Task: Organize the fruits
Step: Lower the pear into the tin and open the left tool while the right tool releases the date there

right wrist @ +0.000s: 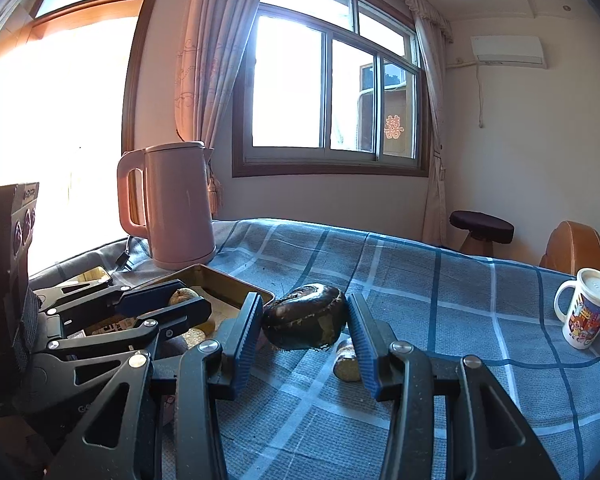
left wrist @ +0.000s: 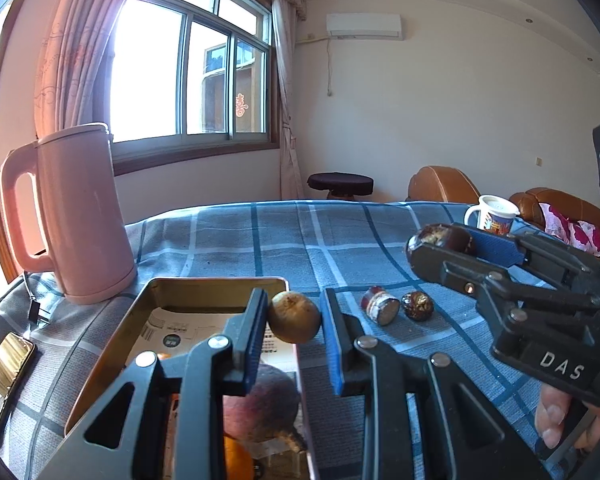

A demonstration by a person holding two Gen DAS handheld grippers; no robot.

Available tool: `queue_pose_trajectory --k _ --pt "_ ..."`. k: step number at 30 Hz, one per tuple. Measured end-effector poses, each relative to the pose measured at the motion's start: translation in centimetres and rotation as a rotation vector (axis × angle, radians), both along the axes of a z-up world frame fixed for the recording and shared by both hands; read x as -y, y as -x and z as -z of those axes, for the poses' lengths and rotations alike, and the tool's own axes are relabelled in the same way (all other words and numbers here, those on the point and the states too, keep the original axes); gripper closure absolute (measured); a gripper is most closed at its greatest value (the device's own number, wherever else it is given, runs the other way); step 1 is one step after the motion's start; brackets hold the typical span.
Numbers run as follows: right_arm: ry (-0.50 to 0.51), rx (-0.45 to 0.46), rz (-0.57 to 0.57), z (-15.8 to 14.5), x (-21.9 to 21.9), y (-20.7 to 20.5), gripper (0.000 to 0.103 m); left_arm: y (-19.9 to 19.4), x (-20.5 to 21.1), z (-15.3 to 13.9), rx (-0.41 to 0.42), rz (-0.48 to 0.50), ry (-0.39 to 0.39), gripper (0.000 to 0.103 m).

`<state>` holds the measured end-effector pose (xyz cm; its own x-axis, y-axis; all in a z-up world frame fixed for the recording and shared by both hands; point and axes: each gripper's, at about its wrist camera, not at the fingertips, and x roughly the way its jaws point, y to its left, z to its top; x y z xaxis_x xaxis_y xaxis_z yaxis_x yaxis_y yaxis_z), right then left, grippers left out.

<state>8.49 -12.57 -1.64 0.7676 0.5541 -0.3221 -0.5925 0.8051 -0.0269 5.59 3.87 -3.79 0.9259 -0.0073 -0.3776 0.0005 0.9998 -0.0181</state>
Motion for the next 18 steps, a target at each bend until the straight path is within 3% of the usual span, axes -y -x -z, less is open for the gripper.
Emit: queue_pose_trajectory --k 18 --pt "0.021 0.011 -0.098 -0.7 -4.8 0.4 0.057 0.7 -7.4 0.3 -0.032 -0.141 0.052 0.075"
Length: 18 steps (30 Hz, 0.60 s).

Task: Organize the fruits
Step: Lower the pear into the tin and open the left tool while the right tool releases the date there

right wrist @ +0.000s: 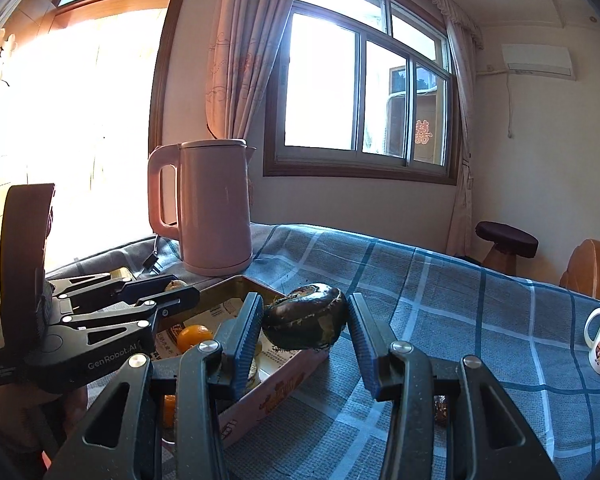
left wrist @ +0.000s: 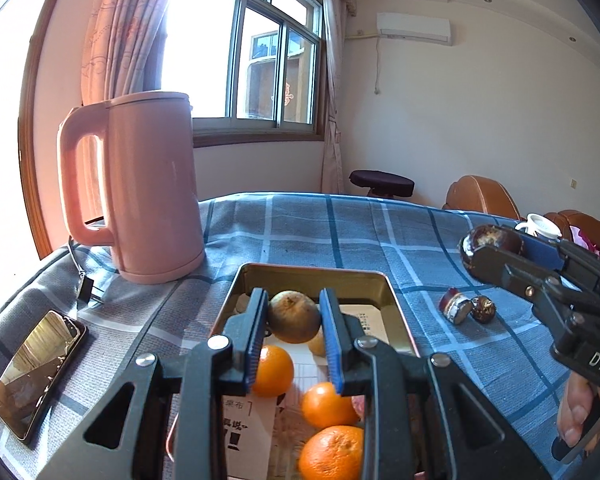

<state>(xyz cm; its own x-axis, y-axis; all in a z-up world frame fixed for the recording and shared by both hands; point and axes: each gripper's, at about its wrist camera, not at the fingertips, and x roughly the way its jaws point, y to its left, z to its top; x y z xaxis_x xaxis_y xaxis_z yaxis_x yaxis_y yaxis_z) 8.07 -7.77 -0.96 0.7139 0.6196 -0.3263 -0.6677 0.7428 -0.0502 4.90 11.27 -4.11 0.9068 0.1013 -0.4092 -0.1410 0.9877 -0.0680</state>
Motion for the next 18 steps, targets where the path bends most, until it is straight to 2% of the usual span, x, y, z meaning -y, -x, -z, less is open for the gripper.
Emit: queue_pose_trajectory --k 18 --pt "0.079 -0.013 -0.088 1.2 -5.8 0.6 0.057 0.3 -2.2 0.7 -0.070 -0.008 0.026 0.075"
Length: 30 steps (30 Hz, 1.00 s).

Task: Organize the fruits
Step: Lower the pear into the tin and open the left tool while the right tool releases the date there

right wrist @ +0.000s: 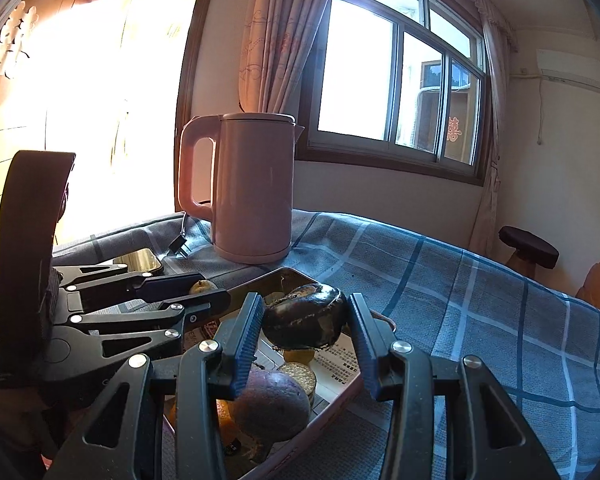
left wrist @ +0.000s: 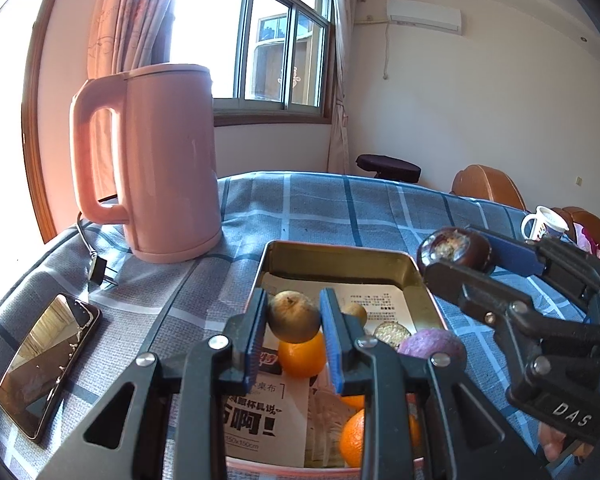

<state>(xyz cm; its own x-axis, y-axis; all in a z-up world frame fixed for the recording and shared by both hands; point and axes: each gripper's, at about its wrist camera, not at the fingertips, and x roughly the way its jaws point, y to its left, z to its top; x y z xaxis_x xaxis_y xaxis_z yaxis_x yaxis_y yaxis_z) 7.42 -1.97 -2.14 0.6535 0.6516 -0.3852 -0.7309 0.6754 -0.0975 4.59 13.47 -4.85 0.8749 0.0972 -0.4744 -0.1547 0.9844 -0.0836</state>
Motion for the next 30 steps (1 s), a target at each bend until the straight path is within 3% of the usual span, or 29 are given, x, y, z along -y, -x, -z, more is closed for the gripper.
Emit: queue_pose_trajectory --k 13,26,30 --pt "0.050 -0.037 -0.011 1.2 -1.9 -0.8 0.057 -0.4 -0.7 0.4 -0.041 0.003 0.024 0.075" --pt "0.125 -0.130 -0.041 3.2 -3.3 -2.0 0.057 -1.0 -1.2 1.0 -0.083 0.002 0.050 0.075" --pt "0.128 -0.127 -0.028 3.2 -3.2 -2.1 0.049 -0.7 -1.1 0.8 -0.070 -0.008 0.039 0.073"
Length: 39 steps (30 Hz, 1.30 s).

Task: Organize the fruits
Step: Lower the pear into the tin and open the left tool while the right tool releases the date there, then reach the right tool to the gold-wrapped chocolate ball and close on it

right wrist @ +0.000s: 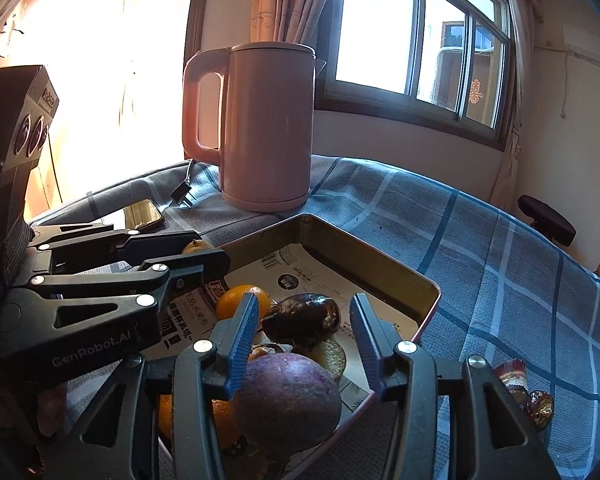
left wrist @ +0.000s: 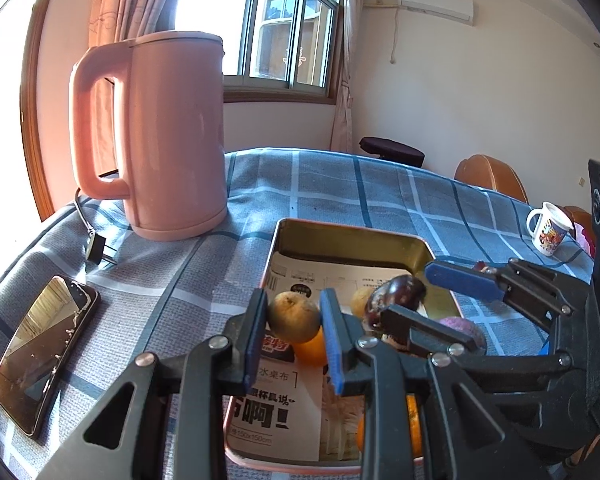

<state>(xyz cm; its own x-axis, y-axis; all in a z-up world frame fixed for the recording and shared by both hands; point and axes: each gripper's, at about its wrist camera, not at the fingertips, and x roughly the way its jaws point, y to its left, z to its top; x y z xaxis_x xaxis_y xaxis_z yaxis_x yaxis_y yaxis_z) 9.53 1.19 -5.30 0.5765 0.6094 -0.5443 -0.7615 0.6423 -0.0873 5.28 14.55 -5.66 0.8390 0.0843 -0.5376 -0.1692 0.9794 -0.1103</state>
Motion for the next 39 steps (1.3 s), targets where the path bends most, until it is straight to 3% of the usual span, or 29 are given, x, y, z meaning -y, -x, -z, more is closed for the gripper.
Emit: queue_pose_trajectory --k 1,6,8,13,17,19,25,32,34,39 --pt "0.000 0.003 0.008 -0.1 0.2 -0.1 0.045 0.1 0.1 -0.1 0.006 -0.003 -0.005 0.071" --pt "-0.041 -0.013 0.025 -1.0 1.9 -0.3 0.039 0.8 0.0 -0.6 0.050 -0.043 0.004 0.035" --pt "-0.064 -0.001 0.028 -1.7 3.0 0.0 0.034 1.0 0.5 -1.0 0.064 -0.034 0.012 0.026" --pt "-0.081 0.074 0.090 -3.6 7.4 0.2 0.032 1.0 3.4 -2.7 0.112 0.024 -0.013 0.017" --pt "-0.051 0.119 0.236 -3.9 11.9 -2.0 0.025 0.2 6.8 -4.1 0.142 0.092 -0.034 0.006" --pt "-0.026 0.120 0.329 -3.6 14.1 -3.8 0.025 -0.6 8.7 -4.5 0.148 0.123 -0.047 0.005" --pt "-0.021 -0.049 0.468 -1.1 18.3 -8.6 0.025 -4.0 13.7 -4.5 0.128 0.175 -0.117 0.004" --pt "0.018 -0.217 0.438 1.7 17.8 -10.4 0.026 -7.0 15.9 -3.2 0.060 0.185 -0.130 0.004" --pt "0.028 -0.243 0.434 2.2 17.6 -10.8 0.038 -7.5 15.9 -2.9 0.045 0.184 -0.119 0.003" --pt "0.021 -0.347 0.380 3.3 17.4 -11.8 0.049 -8.7 16.0 -2.3 0.005 0.191 -0.091 0.003"
